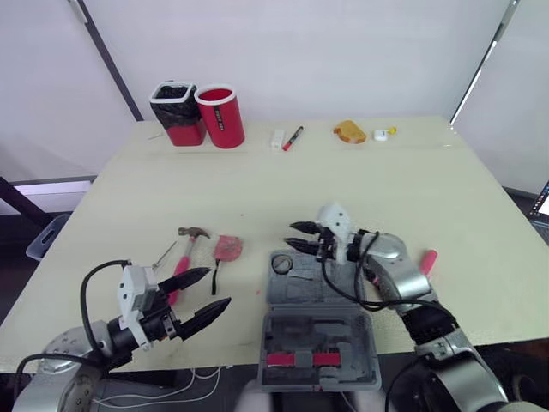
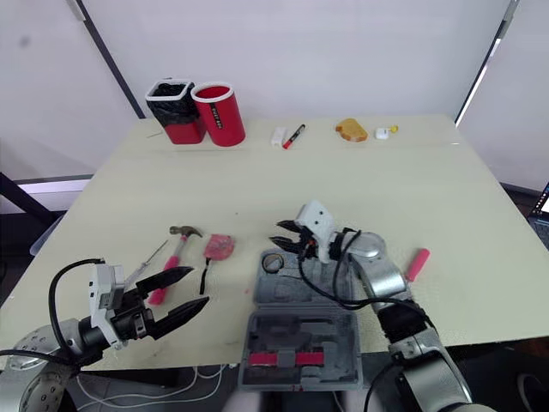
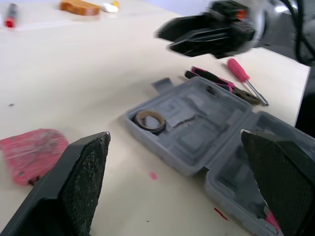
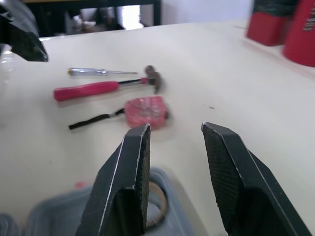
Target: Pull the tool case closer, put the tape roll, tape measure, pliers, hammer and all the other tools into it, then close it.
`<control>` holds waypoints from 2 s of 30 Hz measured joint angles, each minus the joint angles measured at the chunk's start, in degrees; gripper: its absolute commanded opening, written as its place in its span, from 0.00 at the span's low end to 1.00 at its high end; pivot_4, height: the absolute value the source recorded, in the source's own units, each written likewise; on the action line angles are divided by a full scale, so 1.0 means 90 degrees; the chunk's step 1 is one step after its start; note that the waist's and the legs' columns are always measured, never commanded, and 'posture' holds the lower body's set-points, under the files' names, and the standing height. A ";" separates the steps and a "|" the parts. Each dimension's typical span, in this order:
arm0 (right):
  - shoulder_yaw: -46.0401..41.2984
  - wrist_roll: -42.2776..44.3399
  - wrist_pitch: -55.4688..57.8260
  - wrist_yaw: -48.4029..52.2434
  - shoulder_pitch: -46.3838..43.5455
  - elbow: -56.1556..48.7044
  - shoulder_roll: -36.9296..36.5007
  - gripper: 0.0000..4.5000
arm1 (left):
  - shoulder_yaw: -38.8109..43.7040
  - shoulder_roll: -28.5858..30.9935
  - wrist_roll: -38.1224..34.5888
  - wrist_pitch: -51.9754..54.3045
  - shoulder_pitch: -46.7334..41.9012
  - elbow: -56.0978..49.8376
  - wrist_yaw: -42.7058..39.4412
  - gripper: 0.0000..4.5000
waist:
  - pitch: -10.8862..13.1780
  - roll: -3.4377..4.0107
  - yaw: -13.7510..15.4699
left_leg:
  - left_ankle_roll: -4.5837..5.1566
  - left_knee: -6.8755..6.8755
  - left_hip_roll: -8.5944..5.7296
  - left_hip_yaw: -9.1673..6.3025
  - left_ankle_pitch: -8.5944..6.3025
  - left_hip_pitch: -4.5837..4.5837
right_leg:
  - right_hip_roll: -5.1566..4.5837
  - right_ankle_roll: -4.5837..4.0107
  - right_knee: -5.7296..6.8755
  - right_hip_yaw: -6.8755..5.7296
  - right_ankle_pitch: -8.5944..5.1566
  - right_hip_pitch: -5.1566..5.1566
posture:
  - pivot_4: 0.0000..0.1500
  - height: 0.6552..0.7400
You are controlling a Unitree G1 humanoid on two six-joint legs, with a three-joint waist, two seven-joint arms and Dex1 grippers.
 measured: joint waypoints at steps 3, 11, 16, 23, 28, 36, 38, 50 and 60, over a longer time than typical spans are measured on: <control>-0.0253 0.0243 0.0149 0.0023 0.0322 -0.0342 -0.0260 0.39 | 0.0100 -0.0034 0.0001 -0.0039 0.0019 0.0073 0.0085 1.00 | 0.0000 0.0000 0.0006 | 0.0000 0.0000 -0.0002 0.0002 0.0000 0.0000 | 0.0000 -0.0002 0.0000 0.0001 -0.0001 0.0000 | 1.00 1.00; -0.2320 0.1205 -0.0242 0.0152 0.2807 -0.1319 -0.1676 0.39 | 0.0853 -0.0389 0.0000 -0.0413 0.0624 0.0722 0.0378 1.00 | -0.0002 -0.0012 0.0014 | 0.0003 0.0000 0.0003 0.0001 0.0000 0.0015 | 0.0019 -0.0019 0.0001 0.0008 -0.0015 0.0008 | 1.00 1.00; -0.3870 0.1742 -0.0655 0.0326 0.4585 -0.1044 -0.2045 0.77 | 0.1411 -0.0422 0.0180 -0.0779 0.0953 0.1892 0.0350 1.00 | -0.0007 -0.0022 0.0136 | 0.0003 -0.0002 -0.0003 0.0010 -0.0003 0.0008 | 0.0010 -0.0007 -0.0026 0.0010 -0.0025 0.0012 | 1.00 1.00; -0.4485 0.2207 -0.1044 0.0608 0.5408 -0.0654 -0.2058 1.00 | 0.1469 -0.0412 0.0346 -0.1110 0.0989 0.2548 0.0194 1.00 | -0.0021 -0.0042 0.0127 | 0.0002 0.0003 0.0015 0.0003 -0.0003 0.0032 | -0.0003 0.0006 -0.0014 0.0023 -0.0030 0.0013 | 1.00 1.00; -0.4728 0.2399 -0.1224 0.0734 0.5572 -0.0299 -0.2076 1.00 | 0.1499 -0.0411 0.0355 -0.1251 0.0990 0.2850 0.0113 1.00 | -0.0026 -0.0049 0.0142 | 0.0002 -0.0001 0.0017 0.0004 -0.0004 0.0027 | -0.0008 0.0005 -0.0018 0.0021 -0.0030 0.0011 | 1.00 1.00; -0.4707 0.2511 -0.1426 0.1046 0.5530 0.0170 -0.2209 1.00 | 0.1458 -0.0409 0.0375 -0.1223 0.1005 0.2569 0.0173 1.00 | -0.0028 -0.0049 0.0147 | 0.0002 -0.0001 0.0018 -0.0001 -0.0004 0.0025 | -0.0015 0.0004 -0.0018 0.0023 -0.0030 0.0011 | 1.00 1.00; -0.4656 0.2649 -0.1252 0.1192 0.5432 -0.0044 -0.2361 1.00 | 0.1409 -0.0408 0.0439 -0.1135 0.0956 0.2133 0.0361 1.00 | -0.0029 -0.0048 0.0152 | 0.0002 0.0000 0.0018 0.0000 -0.0004 0.0026 | -0.0015 0.0000 -0.0016 0.0024 -0.0027 0.0011 | 1.00 1.00; -0.3425 0.3290 -0.0297 0.2345 0.4132 -0.1466 -0.3219 1.00 | 0.0130 -0.0843 0.0929 0.0387 -0.0397 0.0602 0.2650 1.00 | -0.0024 -0.0036 0.0158 | 0.0005 0.0010 -0.0005 0.0006 -0.0001 0.0018 | 0.0002 -0.0005 -0.0011 0.0018 -0.0007 0.0021 | 1.00 1.00; -0.2386 0.3409 0.0286 0.2450 0.2714 -0.2174 -0.3442 1.00 | -0.1125 -0.1557 0.1893 0.1455 -0.1435 0.0429 0.4400 1.00 | -0.0031 -0.0054 0.0167 | 0.0004 0.0010 -0.0009 -0.0012 -0.0001 0.0027 | 0.0012 0.0017 -0.0019 0.0007 0.0008 0.0049 | 1.00 1.00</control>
